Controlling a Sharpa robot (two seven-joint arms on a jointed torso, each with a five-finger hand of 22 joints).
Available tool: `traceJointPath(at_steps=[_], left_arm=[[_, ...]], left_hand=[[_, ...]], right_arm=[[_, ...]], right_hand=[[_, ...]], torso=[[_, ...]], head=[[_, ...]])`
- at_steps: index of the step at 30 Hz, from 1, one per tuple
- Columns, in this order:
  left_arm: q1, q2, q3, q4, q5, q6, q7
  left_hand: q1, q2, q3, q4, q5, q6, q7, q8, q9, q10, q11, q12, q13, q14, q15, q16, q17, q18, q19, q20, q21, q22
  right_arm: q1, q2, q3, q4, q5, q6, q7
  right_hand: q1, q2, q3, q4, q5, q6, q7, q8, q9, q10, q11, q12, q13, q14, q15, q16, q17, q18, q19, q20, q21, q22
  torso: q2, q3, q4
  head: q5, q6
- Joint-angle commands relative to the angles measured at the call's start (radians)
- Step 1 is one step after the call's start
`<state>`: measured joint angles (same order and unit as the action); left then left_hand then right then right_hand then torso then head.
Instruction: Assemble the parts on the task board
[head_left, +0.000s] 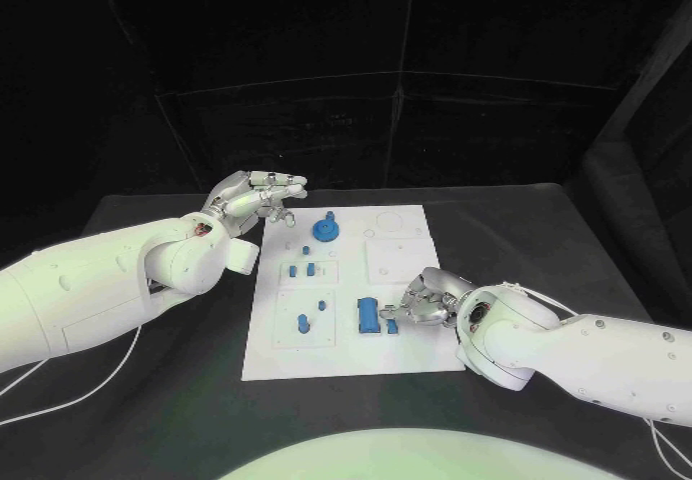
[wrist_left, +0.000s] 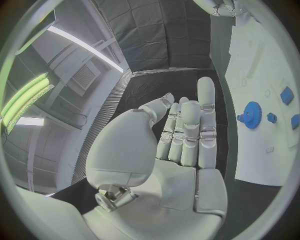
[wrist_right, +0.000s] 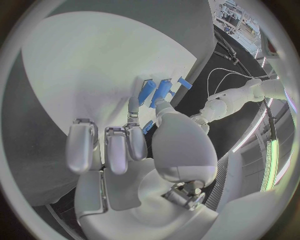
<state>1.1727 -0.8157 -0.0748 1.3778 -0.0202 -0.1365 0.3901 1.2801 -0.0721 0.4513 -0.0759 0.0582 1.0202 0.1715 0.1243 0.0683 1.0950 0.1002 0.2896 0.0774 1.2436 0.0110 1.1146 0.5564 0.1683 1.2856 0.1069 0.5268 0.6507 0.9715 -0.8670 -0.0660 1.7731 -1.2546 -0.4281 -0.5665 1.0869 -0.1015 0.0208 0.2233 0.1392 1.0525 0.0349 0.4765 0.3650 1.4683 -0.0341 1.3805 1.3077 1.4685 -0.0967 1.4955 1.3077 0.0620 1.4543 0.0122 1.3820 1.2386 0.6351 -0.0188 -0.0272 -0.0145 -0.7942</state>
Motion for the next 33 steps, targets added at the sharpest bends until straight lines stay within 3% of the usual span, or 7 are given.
traceJointPath(at_steps=[1,11,20,28,33], left_arm=[[0.001,0.0,0.0,0.0,-0.001,0.016,0.002],[0.001,0.001,0.0,-0.003,-0.001,0.018,0.001],[0.001,0.005,0.0,-0.005,-0.001,0.02,0.0],[0.001,0.005,0.0,-0.006,-0.001,0.021,0.0],[0.001,0.006,0.0,-0.007,-0.001,0.021,0.0]], left_hand=[[-0.003,0.004,-0.003,0.0,0.004,-0.007,0.003,0.005,-0.001,-0.006,-0.002,0.007,0.0,-0.005,0.001,0.0,0.0,0.013,-0.005,0.001,-0.005,-0.001],[-0.003,0.004,-0.003,0.0,0.004,-0.007,0.003,0.005,-0.001,-0.006,-0.002,0.007,0.0,-0.005,0.001,0.0,0.0,0.013,-0.005,0.001,-0.005,-0.001],[-0.003,0.004,-0.003,0.0,0.004,-0.007,0.003,0.005,-0.001,-0.006,-0.002,0.007,0.0,-0.005,0.001,0.0,0.0,0.013,-0.005,0.001,-0.005,-0.001],[-0.003,0.004,-0.003,0.0,0.004,-0.007,0.003,0.005,-0.001,-0.006,-0.002,0.007,0.0,-0.005,0.001,0.0,0.0,0.013,-0.005,0.001,-0.005,-0.001],[-0.004,0.005,-0.004,0.001,0.004,-0.008,0.003,0.005,-0.001,-0.007,-0.002,0.007,-0.001,-0.006,0.001,0.0,-0.002,0.013,-0.005,0.001,-0.005,-0.001]], right_arm=[[0.002,-0.015,0.0,0.015,-0.013,0.007,0.034],[0.001,-0.062,0.0,0.054,-0.015,0.082,0.086],[0.001,-0.056,0.0,0.043,-0.015,0.097,0.088],[0.001,-0.039,0.0,0.024,-0.032,0.111,0.077],[0.001,-0.032,0.0,0.013,-0.04,0.089,0.071]], right_hand=[[0.031,0.004,-0.015,-0.005,0.004,-0.009,0.002,0.007,0.003,0.0,-0.002,-0.007,0.09,0.075,-0.002,-0.005,0.127,0.006,0.0,-0.004,-0.004,-0.001],[0.107,0.021,-0.045,-0.037,0.016,-0.015,0.004,0.012,0.007,0.0,0.0,-0.006,0.092,0.075,-0.001,-0.006,0.127,0.005,0.0,-0.002,-0.005,0.001],[0.127,0.036,-0.055,-0.046,0.033,-0.014,0.003,0.014,0.008,0.001,0.0,-0.005,0.094,0.075,-0.001,-0.005,0.129,0.005,0.0,-0.002,-0.004,0.003],[0.143,0.046,-0.062,-0.055,0.044,-0.013,0.002,0.015,0.008,0.002,-0.002,-0.004,0.095,0.075,-0.002,-0.005,0.129,0.005,0.001,-0.002,-0.004,0.004],[0.15,0.055,-0.065,-0.057,0.051,-0.012,0.001,0.016,0.009,0.002,-0.002,-0.003,0.096,0.075,-0.002,-0.005,0.129,0.005,0.001,-0.003,-0.003,0.005]], torso=[[0.0,0.0004,0.0011],[-0.001,-0.0008,-0.0021],[0.0,-0.0007,0.0022],[0.001,-0.0004,0.0004],[0.0,-0.0005,0.0004]], head=[[0.001,0.0],[0.001,0.001],[-0.004,0.002],[-0.001,0.0],[-0.001,0.0]])
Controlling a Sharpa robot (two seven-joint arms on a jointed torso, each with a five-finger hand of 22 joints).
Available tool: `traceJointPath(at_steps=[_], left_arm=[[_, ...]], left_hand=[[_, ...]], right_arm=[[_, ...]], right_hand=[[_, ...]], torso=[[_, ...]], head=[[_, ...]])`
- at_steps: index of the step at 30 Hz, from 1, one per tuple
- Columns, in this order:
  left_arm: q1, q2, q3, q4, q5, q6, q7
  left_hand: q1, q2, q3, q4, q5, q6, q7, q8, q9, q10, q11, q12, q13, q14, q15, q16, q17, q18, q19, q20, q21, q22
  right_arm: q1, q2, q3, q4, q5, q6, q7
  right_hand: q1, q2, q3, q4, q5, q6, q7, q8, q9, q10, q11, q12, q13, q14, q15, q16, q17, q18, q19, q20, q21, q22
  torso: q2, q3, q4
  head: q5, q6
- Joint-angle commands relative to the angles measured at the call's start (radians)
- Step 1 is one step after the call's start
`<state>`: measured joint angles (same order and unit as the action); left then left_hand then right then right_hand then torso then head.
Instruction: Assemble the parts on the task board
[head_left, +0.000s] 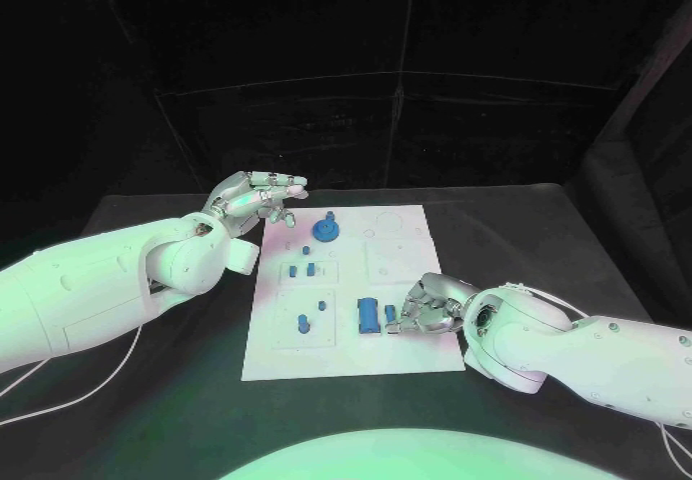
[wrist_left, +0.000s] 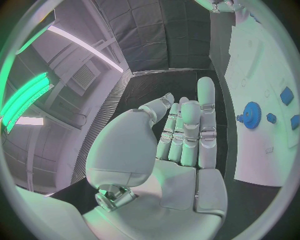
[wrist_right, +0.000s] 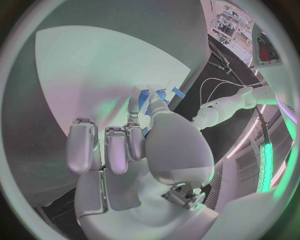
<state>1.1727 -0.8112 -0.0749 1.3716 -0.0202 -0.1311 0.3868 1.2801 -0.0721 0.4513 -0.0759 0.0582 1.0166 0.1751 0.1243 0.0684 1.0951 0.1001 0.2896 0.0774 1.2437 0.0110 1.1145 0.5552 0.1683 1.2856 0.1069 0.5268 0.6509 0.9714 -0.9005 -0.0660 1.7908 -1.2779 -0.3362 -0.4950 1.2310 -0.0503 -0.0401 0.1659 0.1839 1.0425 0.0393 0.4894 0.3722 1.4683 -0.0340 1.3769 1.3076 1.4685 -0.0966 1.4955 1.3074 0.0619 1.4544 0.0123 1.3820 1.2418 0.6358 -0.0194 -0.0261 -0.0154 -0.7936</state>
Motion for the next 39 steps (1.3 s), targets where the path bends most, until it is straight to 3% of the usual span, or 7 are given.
traceJointPath(at_steps=[1,16,24,30,32,34,39], left_arm=[[0.001,0.001,0.0,0.0,-0.001,0.015,0.003],[0.001,0.002,0.0,-0.003,-0.001,0.015,0.003],[0.001,0.002,-0.002,-0.004,-0.001,0.013,0.004],[0.0,0.004,-0.003,-0.012,0.009,0.007,0.009],[-0.002,0.007,-0.003,-0.02,0.023,-0.001,0.014],[-0.004,0.011,-0.003,-0.029,0.029,-0.009,0.018],[-0.009,0.034,-0.003,-0.072,0.063,-0.036,0.036]], left_hand=[[-0.004,0.005,-0.004,0.001,0.004,-0.005,-0.001,0.005,-0.001,-0.007,-0.002,0.007,0.0,-0.006,0.001,0.0,-0.001,0.013,-0.005,0.001,-0.005,-0.002],[-0.004,0.005,-0.004,0.001,0.004,-0.005,-0.001,0.005,-0.001,-0.007,-0.002,0.007,0.0,-0.006,0.001,0.0,-0.001,0.013,-0.005,0.001,-0.005,-0.002],[-0.004,0.005,-0.004,0.001,0.004,-0.005,-0.001,0.005,-0.001,-0.007,-0.002,0.007,0.0,-0.006,0.001,0.0,-0.001,0.013,-0.005,0.001,-0.005,-0.002],[-0.014,0.002,-0.011,0.008,0.003,-0.007,0.0,0.006,-0.001,-0.011,0.0,0.008,-0.001,-0.018,0.003,-0.012,-0.026,0.013,-0.008,0.003,-0.009,-0.004],[-0.025,-0.001,-0.023,0.015,0.003,-0.011,0.0,0.007,-0.001,-0.021,0.002,0.007,-0.003,-0.066,0.007,-0.062,-0.1,0.012,-0.03,0.006,-0.027,-0.015],[-0.029,-0.004,-0.033,0.019,0.004,-0.013,0.002,0.009,-0.001,-0.029,0.006,0.004,-0.006,-0.103,0.012,-0.103,-0.12,0.011,-0.064,0.012,-0.056,-0.031],[-0.027,-0.004,-0.044,0.028,0.003,-0.022,0.001,0.009,-0.002,-0.044,0.022,-0.031,-0.015,-0.263,0.05,-0.382,-0.247,0.001,-0.249,0.042,-0.201,-0.115]], right_arm=[[0.001,0.002,0.0,-0.006,-0.017,-0.008,0.0],[0.001,0.0,0.0,-0.011,-0.012,-0.051,0.054],[0.009,-0.041,0.001,-0.014,0.249,-0.091,0.319],[0.058,-0.04,0.002,-0.105,0.568,-0.078,0.57],[0.09,-0.02,0.002,-0.18,0.703,-0.062,0.661],[0.109,-0.001,0.002,-0.238,0.785,-0.049,0.71],[0.136,0.077,0.017,-0.415,0.956,-0.008,0.815]], right_hand=[[0.006,0.005,-0.004,0.0,0.007,-0.002,-0.004,0.003,0.001,0.003,-0.002,0.001,0.096,0.075,-0.003,-0.005,0.13,0.005,0.001,-0.003,-0.003,0.002],[0.002,0.005,-0.029,0.002,-0.003,-0.003,-0.003,0.004,0.002,0.002,-0.002,-0.001,0.095,0.075,-0.003,-0.006,0.128,0.005,0.0,-0.004,-0.005,-0.001],[0.026,0.014,-0.062,-0.006,0.013,-0.106,0.04,-0.06,-0.026,-0.054,0.033,-0.089,0.025,0.054,0.024,-0.065,0.041,0.027,-0.051,0.016,-0.086,-0.121],[0.096,0.046,-0.079,-0.046,0.039,-0.157,0.071,-0.102,-0.045,-0.245,0.061,-0.378,-0.212,-0.027,0.049,-0.286,-0.226,0.093,-0.209,0.044,-0.362,-0.485],[0.126,0.064,-0.082,-0.061,0.038,-0.164,0.083,-0.115,-0.052,-0.401,0.071,-0.619,-0.41,-0.122,0.064,-0.528,-0.474,0.123,-0.305,0.055,-0.546,-0.685],[0.151,0.075,-0.082,-0.071,0.035,-0.174,0.093,-0.132,-0.062,-0.449,0.087,-0.698,-0.476,-0.2,0.076,-0.718,-0.641,0.121,-0.337,0.069,-0.619,-0.73],[0.213,0.098,-0.067,-0.089,0.011,-0.185,0.14,-0.194,-0.111,-0.513,0.133,-0.941,-0.714,-0.307,0.125,-0.944,-0.739,0.112,-0.423,0.12,-0.805,-0.844]], torso=[[0.0,0.0003,-0.0002],[-0.001,0.0002,-0.0017],[-0.01,-0.003,0.0011],[-0.028,-0.007,0.0028],[-0.041,-0.0095,0.0034],[-0.051,-0.011,0.0032],[-0.081,-0.0181,0.0048]], head=[[0.001,-0.001],[0.001,-0.001],[-0.005,0.012],[-0.009,0.031],[-0.011,0.037],[-0.014,0.052],[-0.02,0.087]])
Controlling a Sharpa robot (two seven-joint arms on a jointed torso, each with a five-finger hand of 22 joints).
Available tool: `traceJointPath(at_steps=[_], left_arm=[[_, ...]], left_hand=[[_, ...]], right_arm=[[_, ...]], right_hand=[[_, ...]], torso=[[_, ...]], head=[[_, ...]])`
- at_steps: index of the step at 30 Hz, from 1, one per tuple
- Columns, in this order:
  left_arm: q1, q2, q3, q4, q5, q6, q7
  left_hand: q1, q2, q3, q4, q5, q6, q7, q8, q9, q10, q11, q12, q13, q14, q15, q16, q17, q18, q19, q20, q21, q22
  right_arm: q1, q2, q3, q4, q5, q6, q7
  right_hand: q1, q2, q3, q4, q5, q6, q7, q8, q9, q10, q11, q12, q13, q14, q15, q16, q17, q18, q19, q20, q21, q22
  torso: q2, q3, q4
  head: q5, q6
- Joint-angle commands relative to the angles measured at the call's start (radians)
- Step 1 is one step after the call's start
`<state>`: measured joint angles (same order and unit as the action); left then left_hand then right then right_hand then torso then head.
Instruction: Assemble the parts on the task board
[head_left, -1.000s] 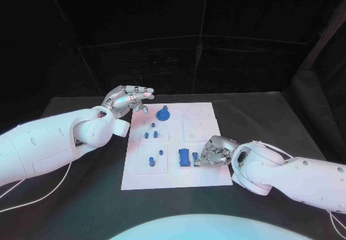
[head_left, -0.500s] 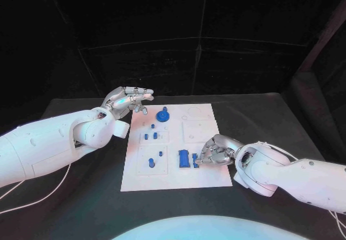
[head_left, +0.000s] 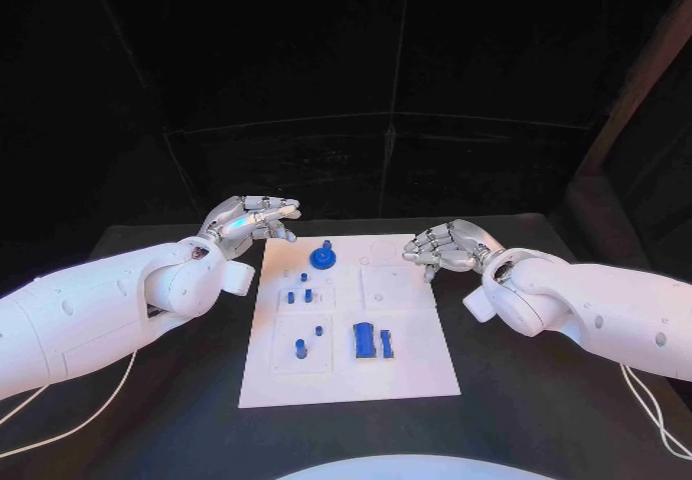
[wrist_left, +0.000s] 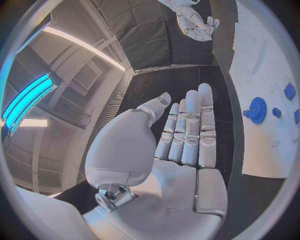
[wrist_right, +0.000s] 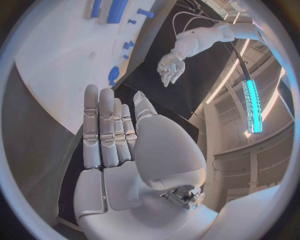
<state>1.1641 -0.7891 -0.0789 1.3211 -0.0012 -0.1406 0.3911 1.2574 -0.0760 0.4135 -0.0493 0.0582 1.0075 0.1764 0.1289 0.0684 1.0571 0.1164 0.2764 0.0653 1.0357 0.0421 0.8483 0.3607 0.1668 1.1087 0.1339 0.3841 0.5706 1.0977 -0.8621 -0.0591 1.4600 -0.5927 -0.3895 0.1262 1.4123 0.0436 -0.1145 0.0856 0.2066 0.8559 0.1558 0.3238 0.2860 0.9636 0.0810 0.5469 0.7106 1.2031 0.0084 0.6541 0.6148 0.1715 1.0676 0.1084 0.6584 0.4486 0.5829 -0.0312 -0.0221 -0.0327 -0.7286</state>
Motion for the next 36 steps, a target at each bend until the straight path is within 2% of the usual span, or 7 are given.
traceJointPath(at_steps=[1,16,17,20,25,27,36], left_arm=[[-0.001,0.019,0.001,-0.034,0.051,-0.031,0.037],[-0.005,0.178,0.004,-0.293,0.113,-0.099,0.093],[-0.006,0.165,0.003,-0.27,0.081,-0.065,0.054],[-0.009,0.161,0.005,-0.255,0.079,-0.08,0.056],[-0.023,0.141,0.015,-0.189,0.069,-0.153,0.066],[-0.031,0.129,0.02,-0.151,0.063,-0.194,0.071],[-0.08,0.059,0.055,0.083,0.027,-0.449,0.105]], left_hand=[[-0.003,0.0,-0.006,0.003,0.002,-0.016,0.004,0.001,-0.002,-0.006,0.008,-0.032,-0.003,-0.068,0.03,-0.179,-0.08,0.001,-0.107,0.024,-0.09,-0.056],[0.013,0.015,-0.058,0.017,0.003,-0.033,-0.014,-0.063,-0.003,-0.027,0.069,-0.201,-0.003,-0.112,0.12,-0.619,-0.264,0.018,-0.381,0.149,-0.318,-0.274],[-0.372,0.076,-0.159,0.049,-0.058,-0.327,-0.063,-0.129,-0.068,-0.338,0.011,-0.276,-0.065,-0.396,0.07,-0.682,-0.361,-0.042,-0.597,0.064,-0.384,-0.359],[-0.46,0.076,-0.189,0.049,-0.058,-0.397,-0.074,-0.129,-0.068,-0.411,0.0,-0.276,-0.065,-0.457,0.06,-0.703,-0.361,-0.042,-0.652,0.044,-0.384,-0.384],[-0.613,0.076,-0.232,0.049,-0.058,-0.514,-0.094,-0.129,-0.068,-0.536,-0.023,-0.276,-0.065,-0.569,0.04,-0.731,-0.361,-0.061,-0.739,0.01,-0.384,-0.42],[-0.664,0.076,-0.247,0.049,-0.058,-0.553,-0.1,-0.129,-0.068,-0.577,-0.03,-0.276,-0.065,-0.606,0.034,-0.741,-0.361,-0.07,-0.769,-0.001,-0.384,-0.432],[-0.835,0.076,-0.295,0.049,-0.058,-0.684,-0.176,-0.129,-0.068,-0.715,-0.116,-0.276,-0.065,-0.729,-0.042,-0.772,-0.361,-0.091,-0.867,-0.04,-0.384,-0.472]], right_arm=[[0.012,0.057,0.015,-0.122,0.289,0.05,0.215],[0.02,0.26,0.053,-0.454,0.367,0.129,0.335],[0.017,0.249,0.051,-0.436,0.317,0.075,0.273],[0.015,0.245,0.051,-0.42,0.324,0.062,0.276],[0.007,0.222,0.052,-0.348,0.361,0.002,0.292],[0.002,0.21,0.053,-0.306,0.382,-0.033,0.302],[-0.028,0.132,0.057,-0.054,0.51,-0.243,0.357]], right_hand=[[0.051,0.009,0.018,-0.017,-0.014,0.012,0.022,-0.043,-0.04,0.002,0.028,-0.16,-0.177,-0.065,0.024,-0.156,-0.074,0.004,-0.048,0.032,-0.117,-0.073],[0.043,-0.014,0.083,-0.056,-0.051,0.14,0.035,-0.258,-0.206,0.155,0.063,-0.466,-0.649,-0.079,0.102,-0.586,-0.449,0.013,-0.045,0.112,-0.478,-0.328],[-0.386,-0.044,0.115,-0.086,-0.094,-0.165,-0.022,-0.324,-0.286,-0.181,0.015,-0.547,-0.711,-0.42,0.067,-0.654,-0.487,-0.052,-0.359,0.046,-0.522,-0.356],[-0.492,-0.044,0.115,-0.086,-0.107,-0.227,-0.035,-0.324,-0.286,-0.256,0.01,-0.547,-0.711,-0.493,-0.008,-0.654,-0.508,-0.052,-0.422,0.032,-0.543,-0.371],[-0.661,-0.044,0.115,-0.086,-0.126,-0.343,-0.057,-0.324,-0.286,-0.387,-0.007,-0.547,-0.711,-0.624,-0.008,-0.654,-0.528,-0.069,-0.541,0.006,-0.564,-0.449],[-0.713,-0.044,0.115,-0.086,-0.131,-0.378,-0.064,-0.324,-0.286,-0.426,-0.081,-0.547,-0.711,-0.664,-0.008,-0.654,-0.534,-0.07,-0.577,-0.002,-0.57,-0.449],[-0.919,-0.044,0.115,-0.086,-0.207,-0.519,-0.156,-0.324,-0.286,-0.585,-0.081,-0.547,-0.711,-0.823,-0.008,-0.654,-0.615,-0.091,-0.722,-0.033,-0.658,-0.449]], torso=[[-0.033,-0.0069,0.0004],[-0.065,0.0075,0.0131],[-0.059,0.0024,0.008],[-0.054,0.0094,0.0114],[-0.04,0.0295,0.0212],[-0.039,0.0312,0.0221],[-0.039,0.0312,0.0221]], head=[[-0.002,0.031],[0.007,0.11],[0.005,0.097],[0.012,0.105],[0.031,0.127],[0.033,0.129],[0.033,0.129]])
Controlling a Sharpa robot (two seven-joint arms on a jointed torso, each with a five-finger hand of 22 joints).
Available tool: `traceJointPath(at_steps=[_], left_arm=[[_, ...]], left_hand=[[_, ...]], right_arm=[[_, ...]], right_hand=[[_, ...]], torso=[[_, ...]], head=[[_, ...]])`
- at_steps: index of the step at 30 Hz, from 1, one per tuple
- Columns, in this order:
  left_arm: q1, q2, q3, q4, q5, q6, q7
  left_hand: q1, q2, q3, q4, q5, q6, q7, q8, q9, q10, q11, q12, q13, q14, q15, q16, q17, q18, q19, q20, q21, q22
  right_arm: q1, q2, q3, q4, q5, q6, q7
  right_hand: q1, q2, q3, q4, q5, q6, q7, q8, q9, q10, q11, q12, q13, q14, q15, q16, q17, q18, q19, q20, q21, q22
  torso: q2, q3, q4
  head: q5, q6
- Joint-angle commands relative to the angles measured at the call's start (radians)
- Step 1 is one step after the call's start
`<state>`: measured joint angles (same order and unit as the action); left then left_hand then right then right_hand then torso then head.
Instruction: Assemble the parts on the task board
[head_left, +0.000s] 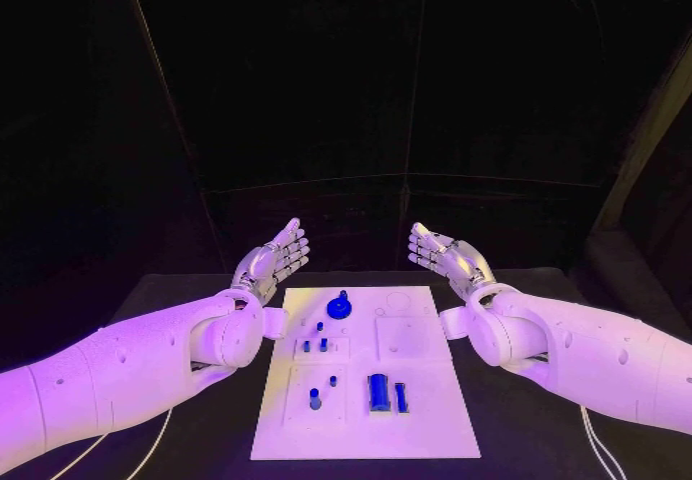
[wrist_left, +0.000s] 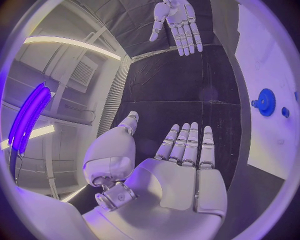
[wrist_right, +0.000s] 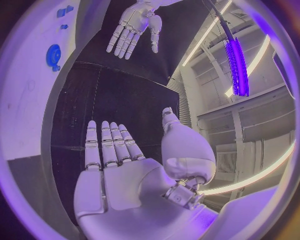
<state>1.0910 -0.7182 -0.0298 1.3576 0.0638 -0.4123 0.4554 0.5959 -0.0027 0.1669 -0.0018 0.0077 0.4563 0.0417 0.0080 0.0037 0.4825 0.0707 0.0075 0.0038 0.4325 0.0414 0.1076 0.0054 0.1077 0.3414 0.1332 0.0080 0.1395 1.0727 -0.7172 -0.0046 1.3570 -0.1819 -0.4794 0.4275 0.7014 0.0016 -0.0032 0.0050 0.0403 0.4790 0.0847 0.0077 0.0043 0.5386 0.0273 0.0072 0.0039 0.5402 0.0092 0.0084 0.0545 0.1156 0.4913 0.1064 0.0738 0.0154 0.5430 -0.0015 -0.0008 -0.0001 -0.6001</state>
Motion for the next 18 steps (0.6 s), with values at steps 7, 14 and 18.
traceJointPath(at_steps=[7,14,18], left_arm=[[-0.034,-0.052,0.025,0.179,-0.059,-0.321,0.06],[-0.041,-0.062,0.03,0.212,-0.064,-0.358,0.065],[-0.041,-0.062,0.03,0.212,-0.064,-0.358,0.065]], left_hand=[[-0.28,0.003,-0.078,0.002,-0.008,-0.214,-0.042,-0.008,-0.004,-0.227,-0.071,-0.007,-0.004,-0.203,-0.041,-0.108,-0.005,-0.108,-0.16,-0.063,-0.008,-0.066],[-0.361,0.003,-0.167,0.002,-0.008,-0.276,-0.042,-0.008,-0.004,-0.292,-0.071,-0.007,-0.004,-0.262,-0.041,-0.108,-0.005,-0.108,-0.208,-0.133,-0.008,-0.14],[-0.399,0.003,-0.167,0.002,-0.008,-0.306,-0.042,-0.008,-0.004,-0.322,-0.071,-0.007,-0.004,-0.289,-0.041,-0.108,-0.005,-0.108,-0.227,-0.133,-0.008,-0.14]], right_arm=[[-0.019,-0.054,0.004,0.183,0.167,-0.266,0.086],[-0.023,-0.063,0.005,0.213,0.182,-0.291,0.092],[-0.023,-0.063,0.005,0.213,0.182,-0.291,0.092]], right_hand=[[-0.33,-0.002,0.003,-0.005,-0.04,-0.225,-0.085,-0.008,-0.004,-0.252,-0.027,-0.007,-0.004,-0.254,-0.009,-0.008,-0.055,-0.116,-0.23,-0.106,-0.074,-0.015],[-0.421,-0.002,0.003,-0.005,-0.04,-0.288,-0.085,-0.008,-0.004,-0.323,-0.027,-0.007,-0.004,-0.324,-0.009,-0.008,-0.055,-0.116,-0.295,-0.106,-0.074,-0.015],[-0.468,-0.002,0.003,-0.005,-0.04,-0.32,-0.085,-0.008,-0.004,-0.359,-0.027,-0.007,-0.004,-0.36,-0.009,-0.008,-0.055,-0.116,-0.327,-0.106,-0.074,-0.015]], torso=[[0.001,0.0015,0.0008],[0.001,0.0015,0.0008],[0.001,0.0015,0.0008]], head=[[0.0,0.0],[0.0,0.0],[0.0,0.0]])
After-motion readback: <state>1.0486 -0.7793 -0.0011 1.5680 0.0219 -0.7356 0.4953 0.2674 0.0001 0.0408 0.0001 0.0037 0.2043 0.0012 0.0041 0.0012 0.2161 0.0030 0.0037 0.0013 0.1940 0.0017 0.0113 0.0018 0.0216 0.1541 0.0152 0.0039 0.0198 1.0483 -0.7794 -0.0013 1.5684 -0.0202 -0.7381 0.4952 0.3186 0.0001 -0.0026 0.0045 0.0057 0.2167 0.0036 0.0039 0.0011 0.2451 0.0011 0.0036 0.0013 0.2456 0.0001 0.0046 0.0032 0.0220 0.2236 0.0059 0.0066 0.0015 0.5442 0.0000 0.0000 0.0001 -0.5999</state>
